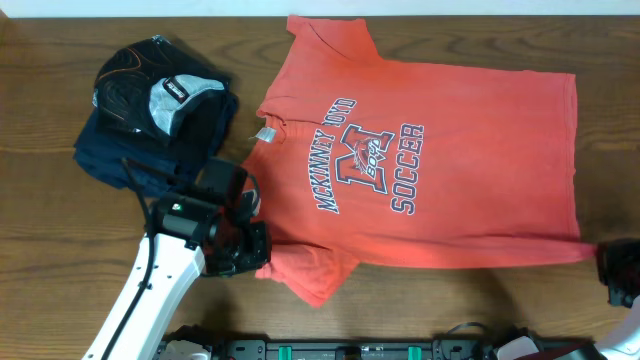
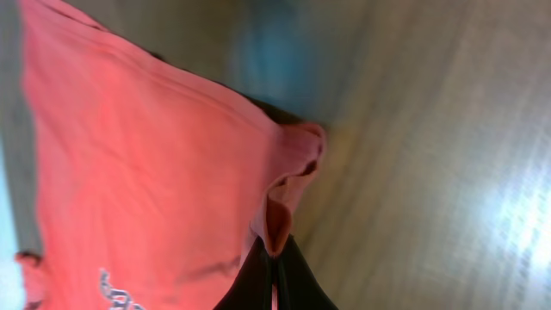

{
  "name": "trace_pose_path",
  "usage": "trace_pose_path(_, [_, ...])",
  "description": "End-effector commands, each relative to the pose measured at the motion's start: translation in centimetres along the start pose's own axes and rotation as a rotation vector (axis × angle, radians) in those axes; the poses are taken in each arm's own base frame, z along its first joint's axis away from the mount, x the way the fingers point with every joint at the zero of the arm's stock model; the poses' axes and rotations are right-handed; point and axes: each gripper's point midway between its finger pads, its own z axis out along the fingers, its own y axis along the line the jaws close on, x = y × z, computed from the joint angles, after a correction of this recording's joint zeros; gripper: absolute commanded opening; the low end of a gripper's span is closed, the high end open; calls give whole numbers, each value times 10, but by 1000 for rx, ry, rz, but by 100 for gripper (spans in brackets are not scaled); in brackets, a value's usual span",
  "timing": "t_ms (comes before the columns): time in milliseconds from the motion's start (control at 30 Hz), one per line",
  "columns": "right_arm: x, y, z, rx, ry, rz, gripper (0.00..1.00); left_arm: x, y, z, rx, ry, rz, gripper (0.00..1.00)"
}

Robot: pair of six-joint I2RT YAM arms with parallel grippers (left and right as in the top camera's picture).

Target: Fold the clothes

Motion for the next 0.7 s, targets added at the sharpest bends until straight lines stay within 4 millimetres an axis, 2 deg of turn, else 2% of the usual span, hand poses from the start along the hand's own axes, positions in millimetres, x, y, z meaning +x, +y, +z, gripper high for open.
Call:
trace_pose_path(0, [-4, 31, -7, -105, -7, -9, 1, -20, -18, -15, 60, -97, 30, 6])
trace_pose_path(100, [-7, 47, -6, -148, -23, -7, 1, -45, -30, -24, 95, -201, 67, 6])
trace_pose_path(233, [-8, 67, -4, -195, -39, -15, 1, -73, -31, -41, 53, -339, 75, 6])
trace_pose_path(467, [-10, 97, 7, -262, -45, 10, 1, -100, -41, -66, 56, -477, 99, 6])
trace_pose_path(567, [-10, 103, 17, -267, -31, 30, 1, -109, -36, -76, 8, -531, 93, 6])
trace_pose_path(667, [-10, 104, 28, -263, -14, 42, 1, -119, -41, -88, -1, -586, 140, 6])
